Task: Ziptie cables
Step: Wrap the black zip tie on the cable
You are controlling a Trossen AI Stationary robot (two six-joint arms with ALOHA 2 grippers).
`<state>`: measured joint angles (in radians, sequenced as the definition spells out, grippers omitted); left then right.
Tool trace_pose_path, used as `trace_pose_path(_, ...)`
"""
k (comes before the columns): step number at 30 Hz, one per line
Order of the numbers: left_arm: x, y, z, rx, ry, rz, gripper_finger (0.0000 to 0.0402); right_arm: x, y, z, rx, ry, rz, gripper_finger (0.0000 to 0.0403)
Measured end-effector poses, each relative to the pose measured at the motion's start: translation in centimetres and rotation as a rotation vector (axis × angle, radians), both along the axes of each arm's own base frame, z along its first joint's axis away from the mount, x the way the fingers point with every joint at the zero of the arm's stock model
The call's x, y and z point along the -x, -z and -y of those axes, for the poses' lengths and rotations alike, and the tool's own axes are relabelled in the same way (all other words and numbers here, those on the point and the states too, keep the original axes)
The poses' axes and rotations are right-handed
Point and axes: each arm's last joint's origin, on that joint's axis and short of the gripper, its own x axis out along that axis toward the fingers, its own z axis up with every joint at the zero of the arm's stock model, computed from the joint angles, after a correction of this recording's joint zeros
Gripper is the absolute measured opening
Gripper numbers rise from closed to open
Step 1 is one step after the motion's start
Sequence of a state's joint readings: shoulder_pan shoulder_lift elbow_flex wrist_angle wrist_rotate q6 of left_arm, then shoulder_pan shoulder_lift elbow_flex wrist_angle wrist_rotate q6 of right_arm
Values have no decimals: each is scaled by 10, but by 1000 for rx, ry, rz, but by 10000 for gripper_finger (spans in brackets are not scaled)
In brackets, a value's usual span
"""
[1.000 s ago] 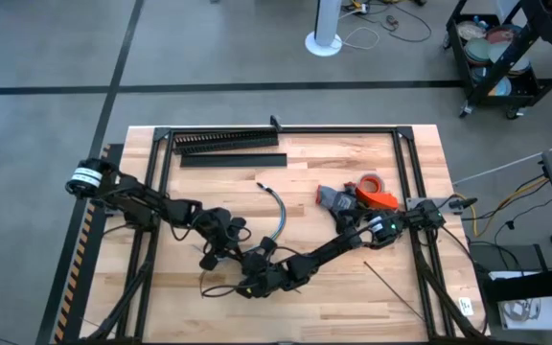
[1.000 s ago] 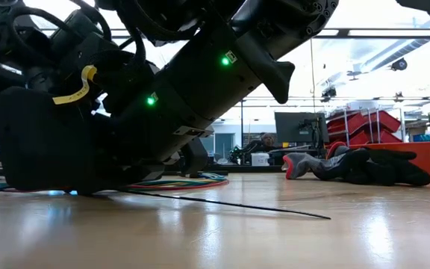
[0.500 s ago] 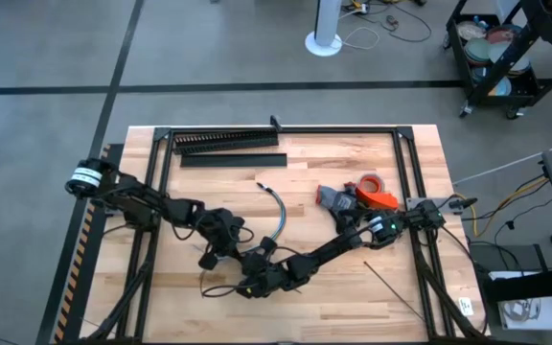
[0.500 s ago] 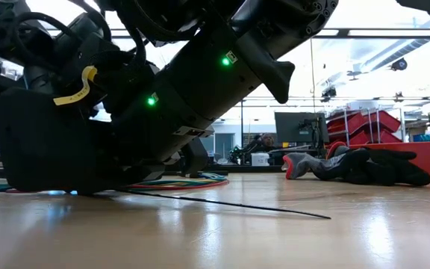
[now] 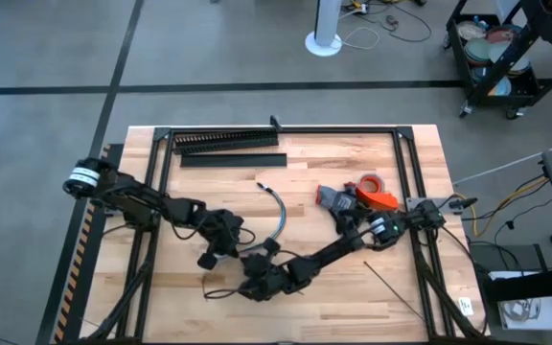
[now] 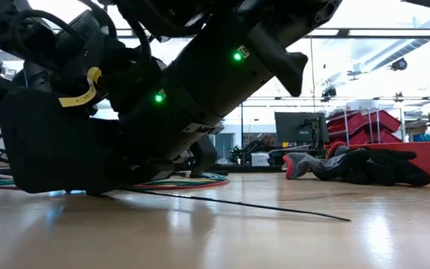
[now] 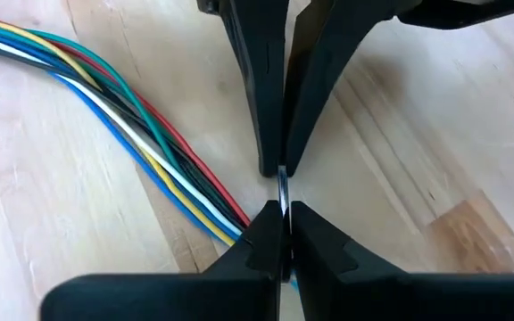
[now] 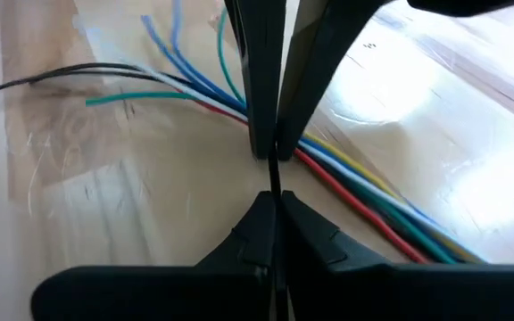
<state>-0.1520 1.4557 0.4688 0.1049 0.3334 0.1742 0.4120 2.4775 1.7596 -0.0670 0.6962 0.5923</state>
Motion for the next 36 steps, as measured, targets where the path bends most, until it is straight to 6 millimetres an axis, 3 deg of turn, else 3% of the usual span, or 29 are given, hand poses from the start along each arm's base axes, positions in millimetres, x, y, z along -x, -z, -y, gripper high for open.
trace_pose_path(21, 3, -3, 0, 5, -5, -7, 6, 10, -9, -19, -51, -19, -13, 9)
trace_pose_path(26, 4, -20, 0, 13, -31, -24, 44, 14, -36, -30, -38, -109, -14, 75)
trace_pose_path(31, 9, -43, 0, 24, -44, -33, 87, 16, -60, -28, 41, -134, -21, 161)
trace_pose_path(36, 12, -68, 1, 95, -83, 75, 118, 34, -80, -36, 152, -120, -84, 212)
